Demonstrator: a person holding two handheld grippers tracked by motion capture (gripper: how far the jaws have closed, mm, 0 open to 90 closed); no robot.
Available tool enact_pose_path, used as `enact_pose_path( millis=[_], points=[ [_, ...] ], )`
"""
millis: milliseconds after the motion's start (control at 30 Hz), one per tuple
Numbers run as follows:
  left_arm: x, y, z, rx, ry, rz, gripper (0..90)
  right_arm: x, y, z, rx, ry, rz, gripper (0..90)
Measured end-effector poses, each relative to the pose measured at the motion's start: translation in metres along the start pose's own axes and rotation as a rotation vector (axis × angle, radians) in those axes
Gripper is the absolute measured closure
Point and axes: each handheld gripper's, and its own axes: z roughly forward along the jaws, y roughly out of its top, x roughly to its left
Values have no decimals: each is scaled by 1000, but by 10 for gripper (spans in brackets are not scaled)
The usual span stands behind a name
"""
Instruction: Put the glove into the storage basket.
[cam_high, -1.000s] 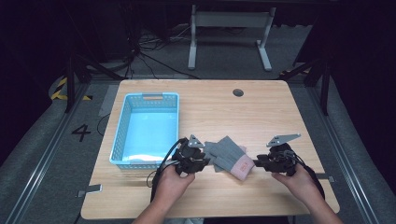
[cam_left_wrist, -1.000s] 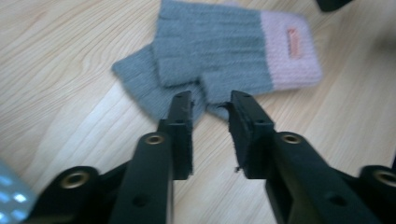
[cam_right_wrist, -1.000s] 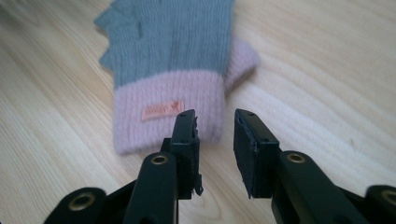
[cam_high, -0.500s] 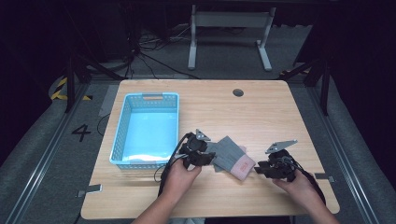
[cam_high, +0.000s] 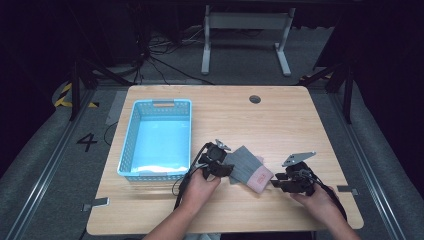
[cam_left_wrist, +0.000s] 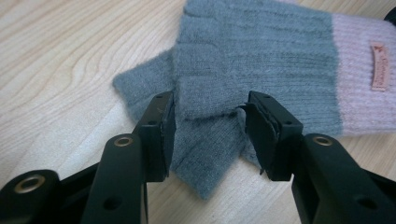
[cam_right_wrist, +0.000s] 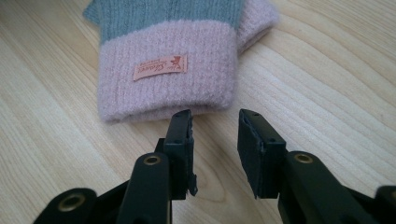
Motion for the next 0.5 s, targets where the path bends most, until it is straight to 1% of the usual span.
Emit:
enact_pose_path(
  millis=[67,133,200,333,367,433,500],
  points=[
    [0,0,2,8,6,2,528,1,0,1,4,3,5,654],
    [1,1,4,14,8,7,524,1,1,2,-2,18,8,652],
    [2,1,6,15,17,9,517,3,1,3,2,12,4,652],
    [4,1,8,7,6,-4,512,2,1,5,6,5,8,651],
    [4,2,9,8,4,-3,513,2,1,6,4,2,1,651],
    [3,2,10,17,1,-1,517,3,1,7,15,5,5,651],
    [2,2,11,19,4,9,525,4,2,8,18,0,4,650]
  ],
)
